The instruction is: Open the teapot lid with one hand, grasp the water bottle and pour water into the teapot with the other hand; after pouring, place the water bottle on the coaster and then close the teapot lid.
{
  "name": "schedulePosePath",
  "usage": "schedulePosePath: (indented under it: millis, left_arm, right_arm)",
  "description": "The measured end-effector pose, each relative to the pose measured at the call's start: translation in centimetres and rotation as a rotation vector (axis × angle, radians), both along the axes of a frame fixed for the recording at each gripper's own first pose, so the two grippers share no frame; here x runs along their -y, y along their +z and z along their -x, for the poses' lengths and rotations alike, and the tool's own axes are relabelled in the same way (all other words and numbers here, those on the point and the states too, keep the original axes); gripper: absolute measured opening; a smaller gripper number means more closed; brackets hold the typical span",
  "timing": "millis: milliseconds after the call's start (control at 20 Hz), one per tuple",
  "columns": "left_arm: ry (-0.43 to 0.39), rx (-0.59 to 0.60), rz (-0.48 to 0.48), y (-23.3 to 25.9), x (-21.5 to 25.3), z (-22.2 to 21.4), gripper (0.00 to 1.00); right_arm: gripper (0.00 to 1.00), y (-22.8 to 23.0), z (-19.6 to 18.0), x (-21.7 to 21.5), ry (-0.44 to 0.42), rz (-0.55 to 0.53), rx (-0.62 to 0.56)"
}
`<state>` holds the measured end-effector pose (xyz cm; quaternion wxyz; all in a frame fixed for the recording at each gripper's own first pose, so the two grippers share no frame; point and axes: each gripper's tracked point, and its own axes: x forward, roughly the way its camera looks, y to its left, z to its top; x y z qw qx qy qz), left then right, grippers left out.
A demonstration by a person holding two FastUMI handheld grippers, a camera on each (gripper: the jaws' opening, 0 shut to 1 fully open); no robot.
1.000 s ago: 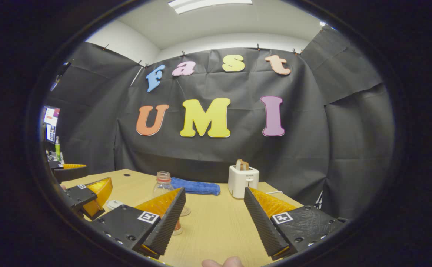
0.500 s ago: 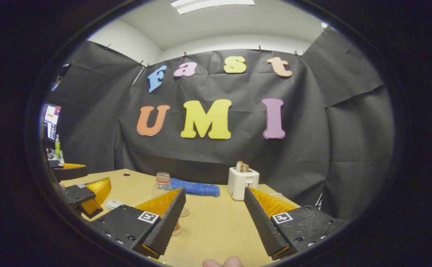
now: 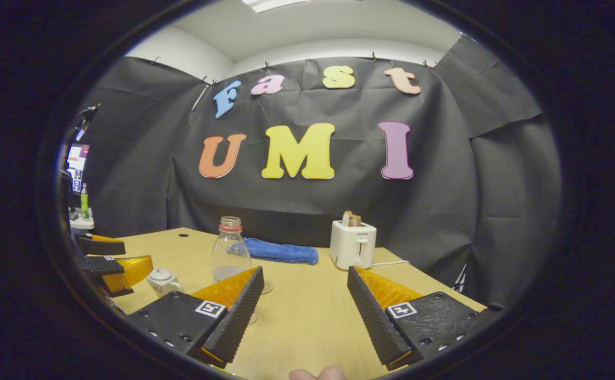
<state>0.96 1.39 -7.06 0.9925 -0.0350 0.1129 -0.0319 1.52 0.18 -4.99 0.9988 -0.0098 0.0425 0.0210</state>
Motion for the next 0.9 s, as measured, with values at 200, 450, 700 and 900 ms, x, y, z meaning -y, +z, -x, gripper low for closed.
schedulePosePath:
  millis: [200, 450, 700, 900]
  left_arm:
    - [-0.024, -0.060, -0.007, -1.6, -0.4, -2.1, 1.00]
    - [-0.026, -0.140, 0.006, -3.8, -1.4, -4.5, 0.88]
    - [-0.059, -0.204, 0.006, -5.6, -1.0, -5.6, 0.66]
    - [-0.060, -0.191, -0.043, -5.5, -1.0, -6.0, 0.47]
  right_arm:
    - [0.98, -1.1, -0.5, 0.8, -0.006, -0.005, -0.026]
    - [0.95, -2.0, -0.9, 2.6, -0.037, -0.009, -0.036]
    - [0.97, -2.8, -1.1, 3.7, -0.055, -0.008, -0.052]
    - [0.95, -3.3, -1.3, 3.8, -0.056, 0.009, -0.051]
